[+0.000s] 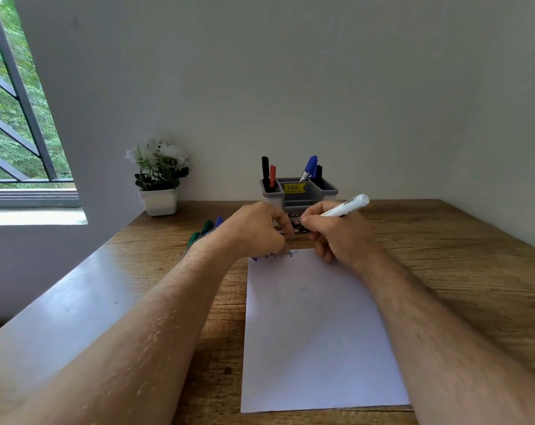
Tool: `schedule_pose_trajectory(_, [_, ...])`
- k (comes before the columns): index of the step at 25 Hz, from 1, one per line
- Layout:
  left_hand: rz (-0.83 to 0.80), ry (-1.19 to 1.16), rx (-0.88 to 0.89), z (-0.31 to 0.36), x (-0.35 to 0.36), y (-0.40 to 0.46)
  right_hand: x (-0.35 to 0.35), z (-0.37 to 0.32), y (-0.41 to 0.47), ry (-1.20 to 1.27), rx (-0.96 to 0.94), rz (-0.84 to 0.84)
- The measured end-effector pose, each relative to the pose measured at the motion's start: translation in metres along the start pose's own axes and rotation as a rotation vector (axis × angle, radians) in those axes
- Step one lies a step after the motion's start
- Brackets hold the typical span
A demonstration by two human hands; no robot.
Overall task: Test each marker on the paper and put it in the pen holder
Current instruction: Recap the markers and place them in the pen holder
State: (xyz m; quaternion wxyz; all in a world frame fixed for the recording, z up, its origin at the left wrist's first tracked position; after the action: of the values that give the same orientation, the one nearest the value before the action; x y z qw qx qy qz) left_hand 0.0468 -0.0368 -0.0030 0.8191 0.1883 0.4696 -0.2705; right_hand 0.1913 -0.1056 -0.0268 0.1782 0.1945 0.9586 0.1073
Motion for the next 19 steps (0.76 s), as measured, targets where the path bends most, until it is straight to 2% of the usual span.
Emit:
schedule_pose_trajectory(3, [-0.045, 0.013, -0.014, 0.001, 0.002, -0.002, 0.001, 0.001, 0.0, -0.085, 0.026, -0.013])
schedule_pose_trajectory(7, [-0.079, 0.016, 0.0, 0.001, 0.004, -0.003, 0.001, 0.002, 0.002, -0.328, 0.03, 0.036])
schedule_pose_trajectory(19, [-0.144, 0.055, 0.002, -0.001, 0.008, 0.002, 0.006, 0.014, 0.01, -0.4, 0.083, -0.06])
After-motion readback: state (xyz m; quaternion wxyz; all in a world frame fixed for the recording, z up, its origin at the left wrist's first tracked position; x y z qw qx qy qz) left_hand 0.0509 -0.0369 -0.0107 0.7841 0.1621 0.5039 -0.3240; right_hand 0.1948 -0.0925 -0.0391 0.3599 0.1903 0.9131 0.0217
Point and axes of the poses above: each hand's wrist, its own y-axis towards the middle knuckle, its own x-axis out of the palm, z = x × y, the point moved 1 cm from there along y, towards the middle knuckle, and after that the axes turned 4 degrees about -z, right-handed, at the moved point
